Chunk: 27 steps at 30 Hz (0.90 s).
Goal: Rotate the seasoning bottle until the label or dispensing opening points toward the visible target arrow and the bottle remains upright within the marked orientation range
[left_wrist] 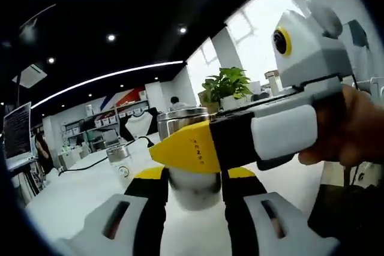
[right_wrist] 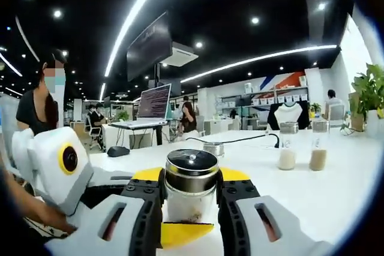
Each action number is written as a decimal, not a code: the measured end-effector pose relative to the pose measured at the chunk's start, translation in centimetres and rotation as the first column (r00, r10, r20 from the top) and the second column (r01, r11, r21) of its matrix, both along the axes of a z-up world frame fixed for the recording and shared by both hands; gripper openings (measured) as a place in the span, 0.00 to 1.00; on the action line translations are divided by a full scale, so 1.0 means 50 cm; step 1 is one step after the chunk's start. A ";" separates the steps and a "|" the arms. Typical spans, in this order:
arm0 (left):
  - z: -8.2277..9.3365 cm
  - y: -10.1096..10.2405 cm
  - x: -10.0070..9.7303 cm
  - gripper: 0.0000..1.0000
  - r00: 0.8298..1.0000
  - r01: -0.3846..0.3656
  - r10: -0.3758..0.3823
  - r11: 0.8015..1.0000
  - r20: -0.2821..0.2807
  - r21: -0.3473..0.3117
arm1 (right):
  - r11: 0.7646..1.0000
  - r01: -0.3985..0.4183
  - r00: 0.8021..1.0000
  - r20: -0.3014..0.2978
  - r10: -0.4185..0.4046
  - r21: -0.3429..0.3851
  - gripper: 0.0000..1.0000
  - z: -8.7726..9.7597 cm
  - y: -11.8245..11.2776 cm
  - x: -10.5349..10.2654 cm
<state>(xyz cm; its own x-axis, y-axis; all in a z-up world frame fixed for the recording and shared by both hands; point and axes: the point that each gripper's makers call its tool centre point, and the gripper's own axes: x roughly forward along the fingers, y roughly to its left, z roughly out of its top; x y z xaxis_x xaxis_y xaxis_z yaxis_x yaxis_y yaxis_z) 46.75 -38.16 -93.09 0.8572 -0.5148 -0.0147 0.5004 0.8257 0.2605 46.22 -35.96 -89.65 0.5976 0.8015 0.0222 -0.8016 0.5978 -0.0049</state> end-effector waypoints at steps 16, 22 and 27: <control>0.016 -0.015 -0.036 0.37 0.941 0.327 -0.332 0.942 -0.061 -0.077 | 0.981 -0.195 0.979 0.067 0.195 -0.006 0.31 0.017 0.003 -0.049; 0.010 -0.027 -0.050 0.37 0.907 0.396 -0.409 0.910 -0.101 -0.123 | 0.970 -0.243 0.968 0.075 0.241 0.021 0.31 0.015 -0.001 -0.074; 0.004 -0.026 -0.037 0.36 0.946 0.278 -0.294 0.952 -0.139 -0.126 | 0.978 -0.201 0.978 0.068 0.197 0.050 0.31 0.013 -0.003 -0.065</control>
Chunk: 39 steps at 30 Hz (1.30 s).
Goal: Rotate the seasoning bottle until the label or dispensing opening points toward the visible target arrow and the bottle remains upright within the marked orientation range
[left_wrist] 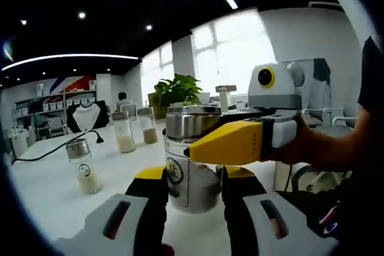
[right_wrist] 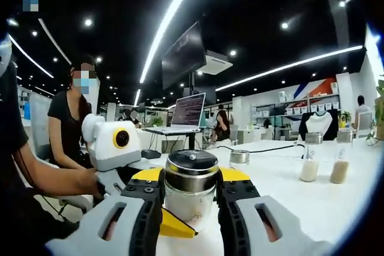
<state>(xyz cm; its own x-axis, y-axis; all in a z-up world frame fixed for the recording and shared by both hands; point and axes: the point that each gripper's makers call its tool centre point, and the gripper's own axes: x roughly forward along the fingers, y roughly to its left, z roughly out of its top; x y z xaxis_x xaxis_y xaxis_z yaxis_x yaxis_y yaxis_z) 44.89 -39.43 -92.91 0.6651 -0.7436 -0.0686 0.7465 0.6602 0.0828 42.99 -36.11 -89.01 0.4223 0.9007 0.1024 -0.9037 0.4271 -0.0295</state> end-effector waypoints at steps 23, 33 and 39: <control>0.011 0.044 0.018 0.36 0.882 -0.431 0.416 0.902 0.222 0.023 | 0.951 0.304 0.952 0.001 -0.305 0.053 0.31 0.020 0.007 0.025; -0.001 0.025 0.007 0.36 0.953 -0.260 0.250 0.965 0.170 0.043 | 0.974 0.224 0.974 -0.026 -0.224 0.014 0.30 0.010 -0.010 0.030; 0.009 0.010 -0.004 0.35 0.985 -0.113 0.106 0.993 0.135 0.042 | 0.991 0.133 0.991 0.033 -0.132 -0.008 0.30 0.025 -0.016 0.021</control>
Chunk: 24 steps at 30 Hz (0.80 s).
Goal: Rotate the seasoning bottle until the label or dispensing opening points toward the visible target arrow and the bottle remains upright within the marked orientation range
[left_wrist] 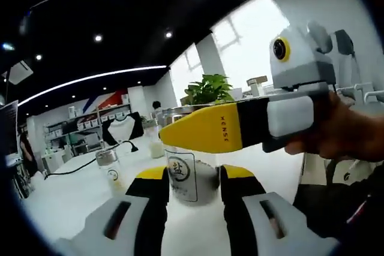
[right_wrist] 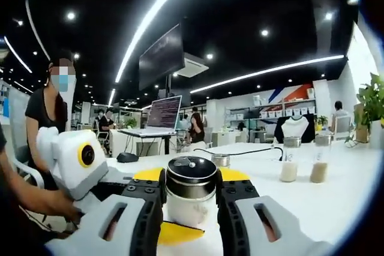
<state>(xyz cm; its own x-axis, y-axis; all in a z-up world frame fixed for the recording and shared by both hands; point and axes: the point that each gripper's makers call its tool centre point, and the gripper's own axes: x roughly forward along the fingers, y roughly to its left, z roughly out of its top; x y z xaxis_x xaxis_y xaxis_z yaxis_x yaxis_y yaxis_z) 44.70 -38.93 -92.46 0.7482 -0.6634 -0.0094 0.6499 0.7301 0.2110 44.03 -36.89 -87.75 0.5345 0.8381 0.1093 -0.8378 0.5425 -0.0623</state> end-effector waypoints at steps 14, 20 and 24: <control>-0.003 -0.025 -0.035 0.35 0.962 0.232 -0.239 0.971 -0.131 -0.064 | 0.968 -0.224 0.970 0.072 0.233 -0.111 0.30 -0.001 0.001 -0.058; 0.006 -0.019 -0.022 0.34 0.986 0.102 -0.115 0.989 -0.121 -0.102 | 0.983 -0.177 0.982 0.052 0.179 -0.044 0.31 0.007 -0.003 -0.046; 0.001 0.003 -0.003 0.34 0.995 -0.069 0.064 0.995 -0.080 -0.071 | 0.994 -0.083 0.996 0.037 0.086 -0.068 0.30 0.001 0.008 -0.031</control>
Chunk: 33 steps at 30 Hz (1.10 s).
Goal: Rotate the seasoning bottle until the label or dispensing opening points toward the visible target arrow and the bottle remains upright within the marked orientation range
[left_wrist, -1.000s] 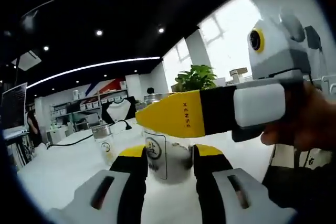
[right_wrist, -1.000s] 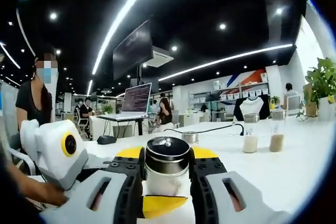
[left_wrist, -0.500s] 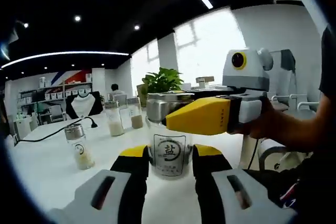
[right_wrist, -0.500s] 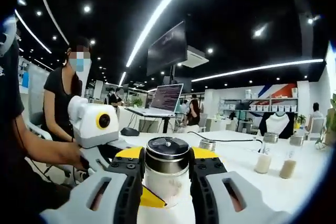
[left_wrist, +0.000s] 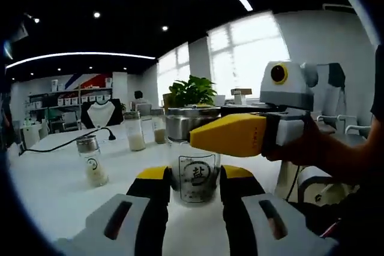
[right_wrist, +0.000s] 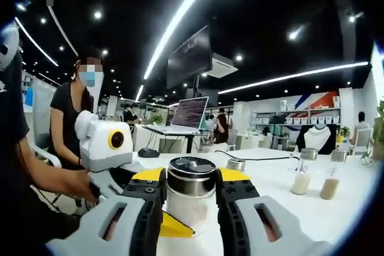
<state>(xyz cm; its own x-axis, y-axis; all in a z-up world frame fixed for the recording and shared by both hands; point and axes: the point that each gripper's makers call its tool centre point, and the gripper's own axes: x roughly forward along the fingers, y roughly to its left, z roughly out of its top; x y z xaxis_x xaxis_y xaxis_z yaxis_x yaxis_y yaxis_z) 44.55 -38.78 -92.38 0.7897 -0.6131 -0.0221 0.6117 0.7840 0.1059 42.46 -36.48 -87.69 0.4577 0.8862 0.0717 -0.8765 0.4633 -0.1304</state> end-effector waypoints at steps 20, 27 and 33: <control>-0.013 0.058 0.009 0.34 0.961 -0.276 0.277 0.961 0.022 -0.020 | 0.985 0.171 0.982 -0.077 -0.173 -0.027 0.28 -0.018 0.040 0.024; -0.034 0.044 0.004 0.34 0.994 -0.095 0.092 0.995 -0.057 -0.036 | 0.992 0.109 0.988 -0.103 -0.114 -0.057 0.27 -0.036 0.027 0.029; -0.020 0.047 -0.006 0.34 0.999 -0.004 0.002 0.999 -0.037 -0.054 | 1.000 0.012 0.993 -0.117 -0.013 -0.014 0.28 -0.021 0.031 0.013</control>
